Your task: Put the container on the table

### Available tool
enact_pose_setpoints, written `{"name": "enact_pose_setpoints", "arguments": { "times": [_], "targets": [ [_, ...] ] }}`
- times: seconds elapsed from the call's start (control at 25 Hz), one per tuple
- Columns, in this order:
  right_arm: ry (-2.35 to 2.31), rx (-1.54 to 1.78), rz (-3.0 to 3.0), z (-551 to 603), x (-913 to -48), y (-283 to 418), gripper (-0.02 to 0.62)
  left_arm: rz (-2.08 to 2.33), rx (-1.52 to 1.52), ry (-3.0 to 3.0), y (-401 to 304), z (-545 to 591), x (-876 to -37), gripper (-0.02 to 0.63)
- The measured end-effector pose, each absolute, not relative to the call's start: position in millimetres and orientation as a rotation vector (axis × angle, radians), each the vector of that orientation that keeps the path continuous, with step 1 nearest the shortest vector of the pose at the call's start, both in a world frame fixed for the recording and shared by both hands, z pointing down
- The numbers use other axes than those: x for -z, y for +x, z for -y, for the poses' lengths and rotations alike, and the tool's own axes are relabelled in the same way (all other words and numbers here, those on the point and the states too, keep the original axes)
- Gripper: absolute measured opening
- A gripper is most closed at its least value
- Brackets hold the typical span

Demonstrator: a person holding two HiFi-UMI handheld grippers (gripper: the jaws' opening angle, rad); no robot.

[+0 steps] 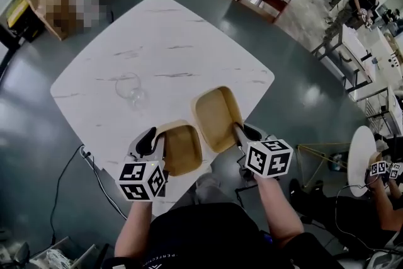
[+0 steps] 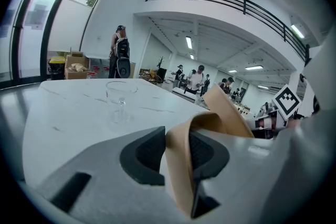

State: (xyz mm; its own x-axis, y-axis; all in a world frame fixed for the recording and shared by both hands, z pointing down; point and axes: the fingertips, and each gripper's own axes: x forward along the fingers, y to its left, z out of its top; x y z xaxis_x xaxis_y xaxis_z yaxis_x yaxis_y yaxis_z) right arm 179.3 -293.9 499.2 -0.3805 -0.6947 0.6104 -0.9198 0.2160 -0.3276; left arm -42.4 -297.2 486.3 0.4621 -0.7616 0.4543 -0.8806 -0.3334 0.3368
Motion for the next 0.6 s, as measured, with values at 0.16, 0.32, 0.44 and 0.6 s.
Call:
{"name": "enact_pose_setpoints", "arguments": {
  "times": [0.16, 0.32, 0.44, 0.6],
  "targets": [
    [1.449, -0.930, 2.180, 314.9, -502.9, 185.3, 0.014, 1.441, -0.267, 2.108, -45.7, 308.0, -491.3, 0.083],
    [1.388, -0.913, 2.178, 330.8, -511.0, 185.2, 0.014, 1.502, -0.262, 2.056, -51.2, 315.3, -498.0, 0.084],
    [1.351, -0.895, 2.171, 341.5, -517.3, 184.2, 0.014, 1.543, -0.264, 2.026, -55.0, 320.5, -502.9, 0.084],
    [1.295, -0.871, 2.161, 351.7, -526.2, 181.0, 0.014, 1.601, -0.277, 1.989, -60.4, 325.6, -509.3, 0.086]
  ]
}}
